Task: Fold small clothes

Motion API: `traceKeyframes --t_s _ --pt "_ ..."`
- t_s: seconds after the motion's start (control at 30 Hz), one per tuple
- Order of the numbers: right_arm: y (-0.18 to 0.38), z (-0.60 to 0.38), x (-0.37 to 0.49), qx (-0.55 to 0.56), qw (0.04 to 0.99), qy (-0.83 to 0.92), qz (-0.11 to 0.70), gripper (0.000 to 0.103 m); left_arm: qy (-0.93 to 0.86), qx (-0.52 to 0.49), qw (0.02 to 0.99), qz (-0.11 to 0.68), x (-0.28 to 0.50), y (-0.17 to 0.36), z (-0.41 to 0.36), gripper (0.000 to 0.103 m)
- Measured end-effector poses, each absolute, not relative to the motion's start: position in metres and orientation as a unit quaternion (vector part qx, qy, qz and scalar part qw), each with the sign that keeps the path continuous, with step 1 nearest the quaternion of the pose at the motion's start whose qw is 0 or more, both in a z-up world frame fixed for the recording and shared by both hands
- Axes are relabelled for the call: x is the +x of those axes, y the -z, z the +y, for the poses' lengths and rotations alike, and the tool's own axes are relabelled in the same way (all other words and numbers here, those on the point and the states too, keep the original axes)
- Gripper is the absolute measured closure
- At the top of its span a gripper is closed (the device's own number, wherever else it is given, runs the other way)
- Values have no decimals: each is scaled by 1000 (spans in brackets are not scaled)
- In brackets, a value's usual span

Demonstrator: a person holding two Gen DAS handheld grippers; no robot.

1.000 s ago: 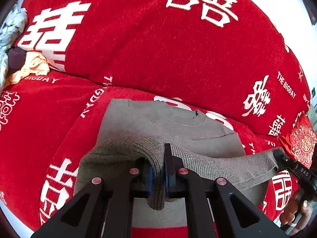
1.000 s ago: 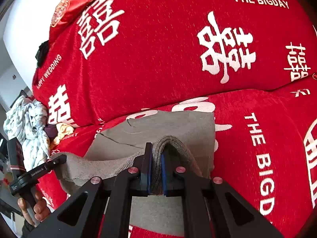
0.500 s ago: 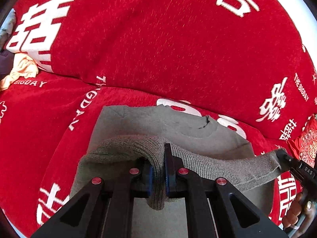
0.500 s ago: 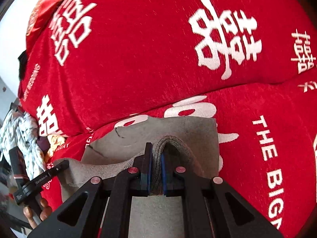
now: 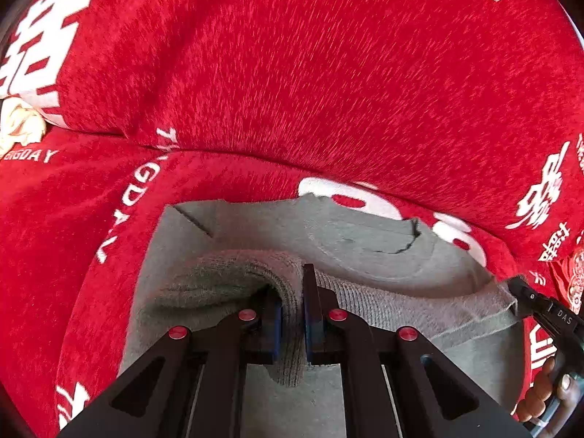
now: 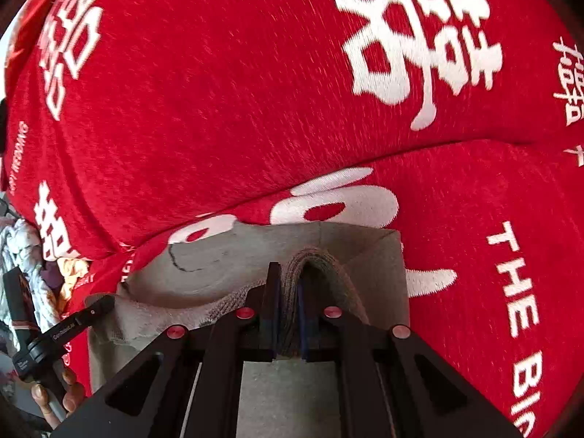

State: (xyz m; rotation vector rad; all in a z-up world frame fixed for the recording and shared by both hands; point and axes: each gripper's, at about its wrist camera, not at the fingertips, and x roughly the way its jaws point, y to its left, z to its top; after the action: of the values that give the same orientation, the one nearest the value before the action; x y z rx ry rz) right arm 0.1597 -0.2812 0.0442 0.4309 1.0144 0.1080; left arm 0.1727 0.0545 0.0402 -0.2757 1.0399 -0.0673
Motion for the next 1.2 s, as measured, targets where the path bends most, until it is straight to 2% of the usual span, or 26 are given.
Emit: traceKeyframes --t_s 0.33,0.5,0.57,0.67,0.73,0.77,0.8,0.87,0.97,1.2 --pt "-16 -284 175 216 838 -38 500 95 35 -151 836 526 192 -8 61 93" --pt "-6 -290 187 249 816 -36 521 93 68 -207 816 536 202 -9 70 31" --pt "-9 -292 188 256 811 -40 525 93 50 -202 824 527 202 -20 71 22" --pt "-20 -296 183 257 817 -48 514 89 47 -190 840 507 197 -39 76 22" --pt "-32 -300 176 245 832 -35 496 72 44 -179 850 493 189 -49 81 22" --pt "-39 -304 171 238 842 -23 484 48 42 -172 855 488 184 -52 83 22" --pt "-44 -306 167 237 850 -16 470 30 38 -158 858 487 179 -54 84 22" --pt "-54 -312 157 233 867 -8 440 28 33 -122 863 490 173 -51 82 22" --pt "-58 -306 153 197 874 -22 443 28 17 -65 869 490 166 -44 73 22" --pt "-38 -233 170 47 859 -89 502 28 36 -17 867 496 169 -33 36 22"
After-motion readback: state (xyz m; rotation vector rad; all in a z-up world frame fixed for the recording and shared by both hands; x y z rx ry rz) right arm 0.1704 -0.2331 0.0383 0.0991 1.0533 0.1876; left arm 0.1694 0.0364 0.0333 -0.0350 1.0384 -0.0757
